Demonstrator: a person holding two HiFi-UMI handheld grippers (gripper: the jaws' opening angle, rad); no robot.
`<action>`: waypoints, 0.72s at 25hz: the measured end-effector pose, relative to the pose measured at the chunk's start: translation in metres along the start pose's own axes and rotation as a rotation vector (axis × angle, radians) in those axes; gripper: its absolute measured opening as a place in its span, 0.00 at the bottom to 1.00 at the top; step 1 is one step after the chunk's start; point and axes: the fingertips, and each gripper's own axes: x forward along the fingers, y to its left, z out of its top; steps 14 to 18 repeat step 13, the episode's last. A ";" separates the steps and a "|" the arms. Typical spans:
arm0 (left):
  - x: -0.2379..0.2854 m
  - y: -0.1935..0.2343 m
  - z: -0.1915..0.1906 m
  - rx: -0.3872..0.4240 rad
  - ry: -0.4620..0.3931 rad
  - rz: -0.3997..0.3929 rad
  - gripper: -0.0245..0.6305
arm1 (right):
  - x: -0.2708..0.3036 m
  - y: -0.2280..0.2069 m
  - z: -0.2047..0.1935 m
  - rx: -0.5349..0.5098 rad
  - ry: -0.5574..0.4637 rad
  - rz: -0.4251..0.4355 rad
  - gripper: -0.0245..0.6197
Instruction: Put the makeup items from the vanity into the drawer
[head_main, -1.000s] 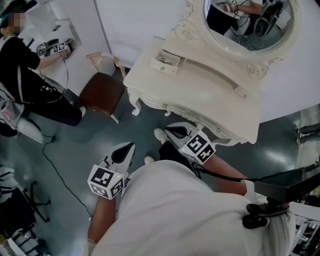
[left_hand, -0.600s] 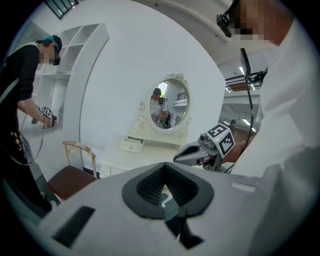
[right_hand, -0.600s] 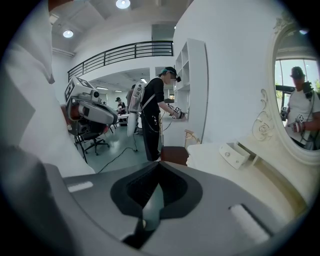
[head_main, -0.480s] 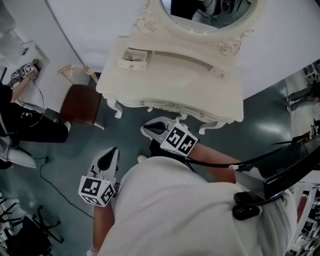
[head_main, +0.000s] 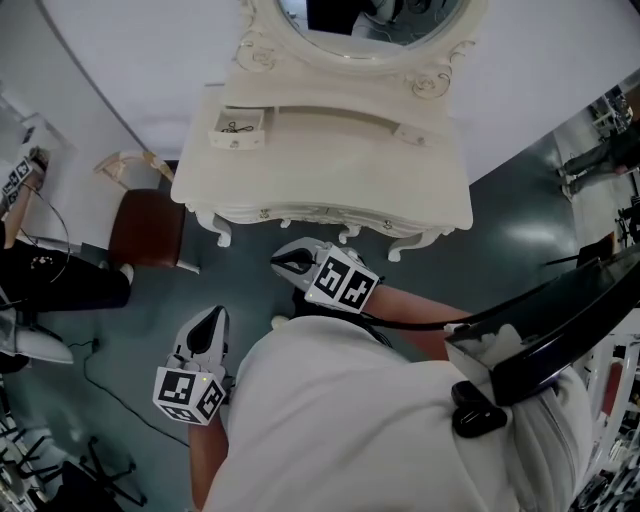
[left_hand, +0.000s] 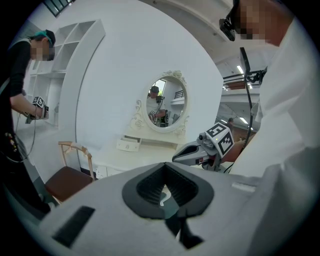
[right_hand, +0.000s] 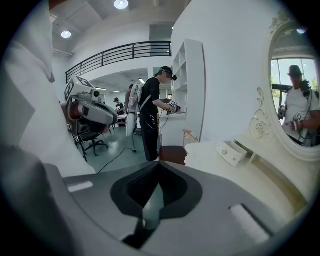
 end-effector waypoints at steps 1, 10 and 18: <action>0.001 0.000 0.000 0.000 0.001 0.000 0.04 | 0.000 0.000 0.000 0.000 0.000 0.001 0.04; 0.006 0.000 0.001 -0.003 0.009 -0.005 0.04 | 0.000 -0.005 -0.001 0.000 0.000 0.004 0.04; 0.008 0.001 0.003 -0.005 0.011 0.000 0.04 | 0.000 -0.007 -0.002 -0.009 0.006 0.012 0.04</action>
